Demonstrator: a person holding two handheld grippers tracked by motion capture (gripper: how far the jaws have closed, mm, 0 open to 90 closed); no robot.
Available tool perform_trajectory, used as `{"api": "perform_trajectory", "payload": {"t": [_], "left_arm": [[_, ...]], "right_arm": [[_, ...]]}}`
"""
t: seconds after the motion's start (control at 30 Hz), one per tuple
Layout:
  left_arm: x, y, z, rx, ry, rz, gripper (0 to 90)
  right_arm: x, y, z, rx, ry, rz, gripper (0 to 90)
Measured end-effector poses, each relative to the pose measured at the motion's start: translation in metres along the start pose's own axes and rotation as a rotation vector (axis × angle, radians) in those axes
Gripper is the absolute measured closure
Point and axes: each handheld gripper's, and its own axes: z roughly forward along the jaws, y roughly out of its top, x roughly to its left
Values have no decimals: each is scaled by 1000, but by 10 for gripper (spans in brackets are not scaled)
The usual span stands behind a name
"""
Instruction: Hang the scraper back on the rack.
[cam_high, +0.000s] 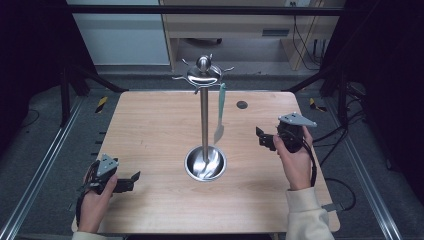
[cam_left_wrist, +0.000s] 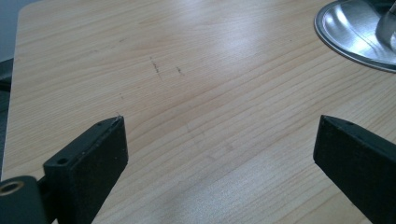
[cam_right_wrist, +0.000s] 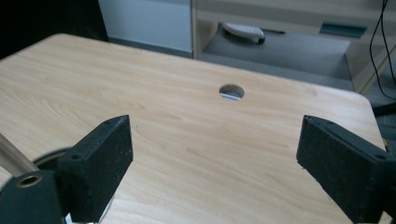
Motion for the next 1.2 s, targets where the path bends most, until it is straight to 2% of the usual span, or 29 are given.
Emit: {"api": "perform_trajectory", "payload": {"t": [0.1, 0.23, 0.33, 0.53, 0.8, 1.2], "left_arm": [[0, 0, -1, -4, -1, 3, 28], [2, -1, -1, -7, 2, -3, 28], [3, -1, -1, -6, 7, -6, 28], [2, 0, 1, 1, 8, 0, 28], [3, -1, 1, 7, 13, 5, 29], [2, -1, 3, 17, 21, 16, 29]], "right_arm": [[-1, -11, 7, 42, -21, -7, 112], [-4, -21, 14, 69, -35, -3, 112], [-7, -32, 20, 88, -33, 5, 112], [-8, -45, 27, 124, -31, -10, 112], [-5, -53, 34, 145, -25, -13, 113], [0, -63, 44, 176, 13, -26, 122]]}}
